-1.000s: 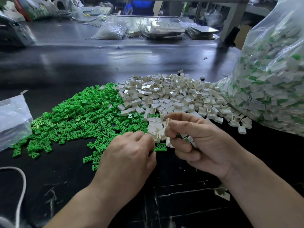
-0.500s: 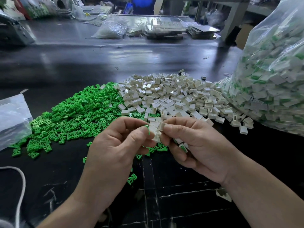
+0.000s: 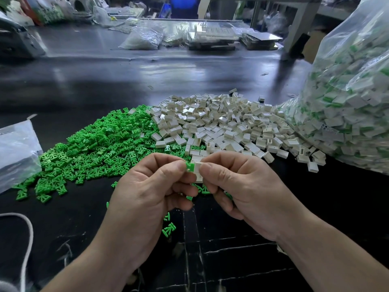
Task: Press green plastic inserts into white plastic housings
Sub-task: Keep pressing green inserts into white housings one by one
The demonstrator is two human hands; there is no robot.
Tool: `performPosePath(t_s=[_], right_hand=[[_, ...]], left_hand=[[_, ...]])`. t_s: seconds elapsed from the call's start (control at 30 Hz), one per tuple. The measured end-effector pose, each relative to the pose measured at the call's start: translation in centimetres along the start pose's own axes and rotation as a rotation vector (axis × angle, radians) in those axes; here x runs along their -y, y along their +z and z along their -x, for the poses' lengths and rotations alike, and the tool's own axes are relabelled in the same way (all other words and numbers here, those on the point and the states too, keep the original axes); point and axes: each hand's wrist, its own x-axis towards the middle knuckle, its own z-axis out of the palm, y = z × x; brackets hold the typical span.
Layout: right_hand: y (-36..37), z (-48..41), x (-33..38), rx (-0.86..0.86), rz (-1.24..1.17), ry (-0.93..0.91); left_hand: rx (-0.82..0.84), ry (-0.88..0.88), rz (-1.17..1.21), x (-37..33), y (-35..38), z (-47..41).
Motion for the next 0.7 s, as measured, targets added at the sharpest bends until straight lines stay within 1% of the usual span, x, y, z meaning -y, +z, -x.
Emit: performPosePath(t_s=[0.17,0.37,0.53,0.7], right_hand=[[0.07,0.08,-0.18,-0.028,0.047,-0.065],[-0.13,0.21,-0.2,-0.027,0.161,-0.114],[-0.4,0.23,-0.02,0.031,0.29,-0.079],[-0.78,0.32,0.58,0.097,0.432,0.011]], left_hand=[[0.017,0.051,-0.051,0.1,0.12,0.38],[0.038,0.12,-0.261,0.33,-0.14,0.52],[0.114,0.055,-0.352,-0.19,-0.37,0.43],[0.148,-0.047,-0.395,-0.64,-0.51,0.29]])
